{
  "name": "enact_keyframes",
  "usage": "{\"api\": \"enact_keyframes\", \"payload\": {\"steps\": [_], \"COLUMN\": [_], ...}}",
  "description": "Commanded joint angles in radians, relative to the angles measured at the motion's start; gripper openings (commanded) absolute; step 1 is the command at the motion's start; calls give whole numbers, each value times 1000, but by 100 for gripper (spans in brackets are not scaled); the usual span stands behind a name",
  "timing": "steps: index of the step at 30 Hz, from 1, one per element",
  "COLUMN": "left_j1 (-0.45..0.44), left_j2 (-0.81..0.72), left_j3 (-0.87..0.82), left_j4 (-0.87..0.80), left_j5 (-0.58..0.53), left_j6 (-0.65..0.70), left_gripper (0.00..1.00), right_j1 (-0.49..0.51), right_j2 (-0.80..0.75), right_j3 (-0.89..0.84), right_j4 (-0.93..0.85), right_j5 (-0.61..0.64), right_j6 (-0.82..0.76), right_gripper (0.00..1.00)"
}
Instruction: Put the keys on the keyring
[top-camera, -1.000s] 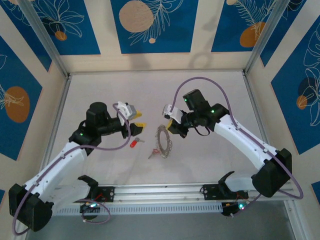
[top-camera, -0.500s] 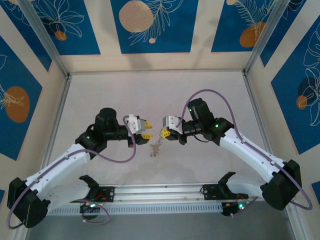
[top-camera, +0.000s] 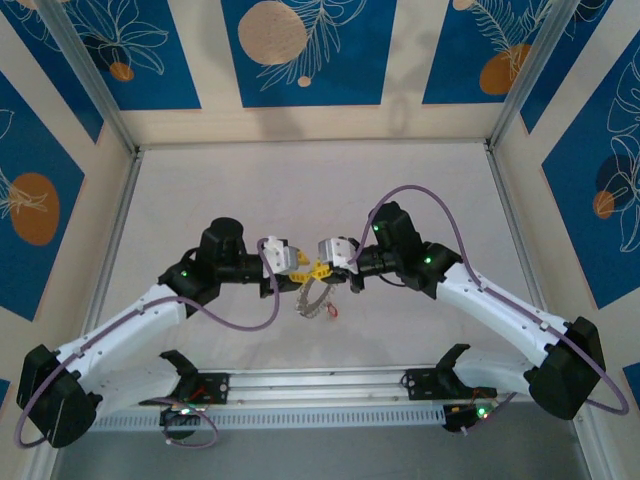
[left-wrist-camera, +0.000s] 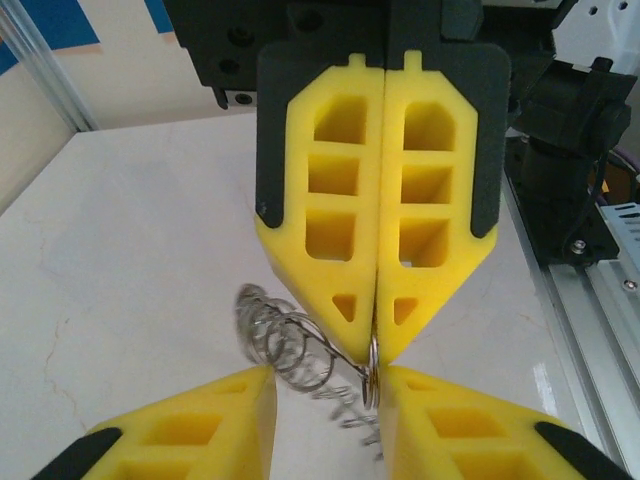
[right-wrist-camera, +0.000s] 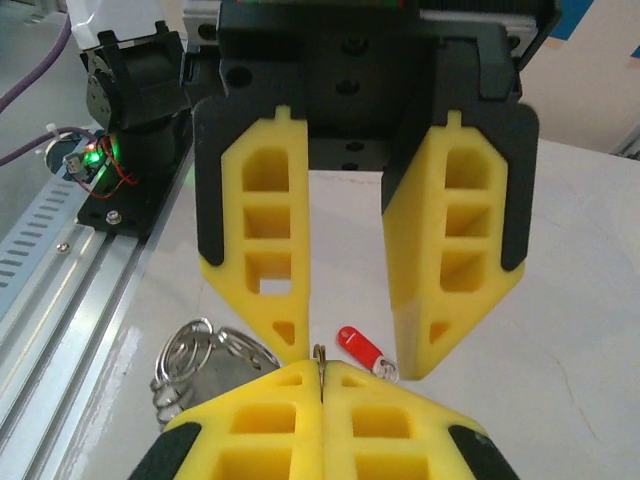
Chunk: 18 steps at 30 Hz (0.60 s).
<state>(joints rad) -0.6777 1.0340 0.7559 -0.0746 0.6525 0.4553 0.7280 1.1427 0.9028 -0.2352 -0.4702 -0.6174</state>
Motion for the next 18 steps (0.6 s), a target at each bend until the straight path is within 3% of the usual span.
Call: {"api": "enact_keyframes", "payload": {"steps": [1,7,14,17,18], "left_j1": [-11,-12,-12,-13,-13], "left_j2": [6,15,15,-6,-13], "left_j3": [29,37,37,26,18], "left_j4": [-17,-5,17,46,67], "left_j5": [3,23,15,14,15], "left_j6": [23,19,-3,-25,-40], "left_gripper": [30,23,0,0,0], "right_j1": [12,28,43,43,41], "right_j2": [-16,-12,-5,-13,-25], "right_j3": [-20,-28,-36,-40,-54], "right_j4": [73,99,119,91,97], "right_j5": [4,10,29,53,63], "right_j6": [25,33,43,47,58], "right_gripper": [0,0,0,0,5]}}
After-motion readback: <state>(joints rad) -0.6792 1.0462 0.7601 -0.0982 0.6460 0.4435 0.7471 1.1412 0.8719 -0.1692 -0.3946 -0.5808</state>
